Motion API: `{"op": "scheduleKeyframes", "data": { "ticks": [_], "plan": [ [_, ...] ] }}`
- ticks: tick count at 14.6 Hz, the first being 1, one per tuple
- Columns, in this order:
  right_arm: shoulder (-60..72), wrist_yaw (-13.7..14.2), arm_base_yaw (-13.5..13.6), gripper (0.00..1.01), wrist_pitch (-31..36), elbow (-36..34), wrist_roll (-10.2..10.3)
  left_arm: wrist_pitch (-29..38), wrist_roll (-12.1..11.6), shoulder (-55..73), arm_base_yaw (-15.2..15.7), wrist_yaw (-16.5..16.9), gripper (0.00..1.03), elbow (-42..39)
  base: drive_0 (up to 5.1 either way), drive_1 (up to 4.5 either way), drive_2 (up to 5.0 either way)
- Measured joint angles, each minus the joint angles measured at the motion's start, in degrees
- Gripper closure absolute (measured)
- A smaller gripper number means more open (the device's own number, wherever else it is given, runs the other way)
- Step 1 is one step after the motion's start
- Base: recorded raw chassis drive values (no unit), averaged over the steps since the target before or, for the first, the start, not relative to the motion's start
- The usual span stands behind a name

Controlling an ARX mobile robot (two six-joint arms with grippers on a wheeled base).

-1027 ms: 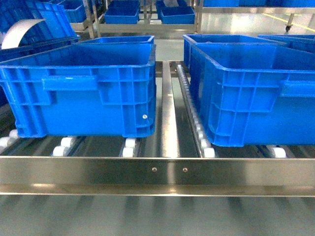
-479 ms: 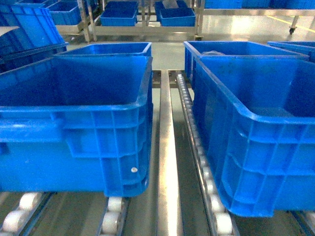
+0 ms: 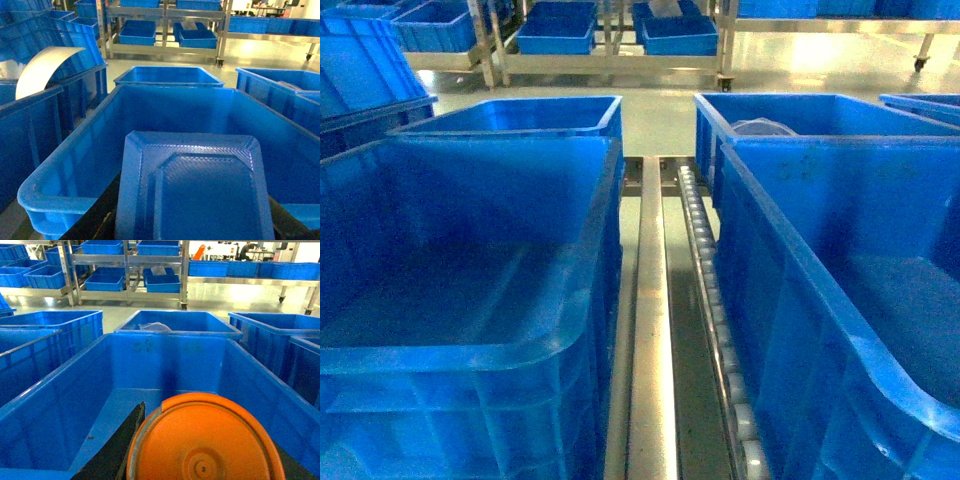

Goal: Sort blue parts and orange caps into right shelf containers

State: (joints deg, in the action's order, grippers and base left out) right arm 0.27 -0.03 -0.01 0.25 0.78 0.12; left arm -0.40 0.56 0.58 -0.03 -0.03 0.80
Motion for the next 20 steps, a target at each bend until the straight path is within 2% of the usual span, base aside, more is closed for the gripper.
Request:
{"op": "scheduleKeyframes", "data": {
  "ticks": [1, 20],
  "plan": [
    [0.0, 0.0, 0.0, 0.57, 0.04, 0.0, 0.0, 0.0, 0.0, 0.0, 0.0, 0.0, 0.59, 0.0, 0.0, 4.18, -4.2],
    [0.0, 0.02, 0.0, 0.57, 0.02, 0.0, 0.0, -0.02, 0.0, 0.0, 0.0, 0.0, 0.59, 0.0, 0.0, 0.0, 0.0]
  ]
}}
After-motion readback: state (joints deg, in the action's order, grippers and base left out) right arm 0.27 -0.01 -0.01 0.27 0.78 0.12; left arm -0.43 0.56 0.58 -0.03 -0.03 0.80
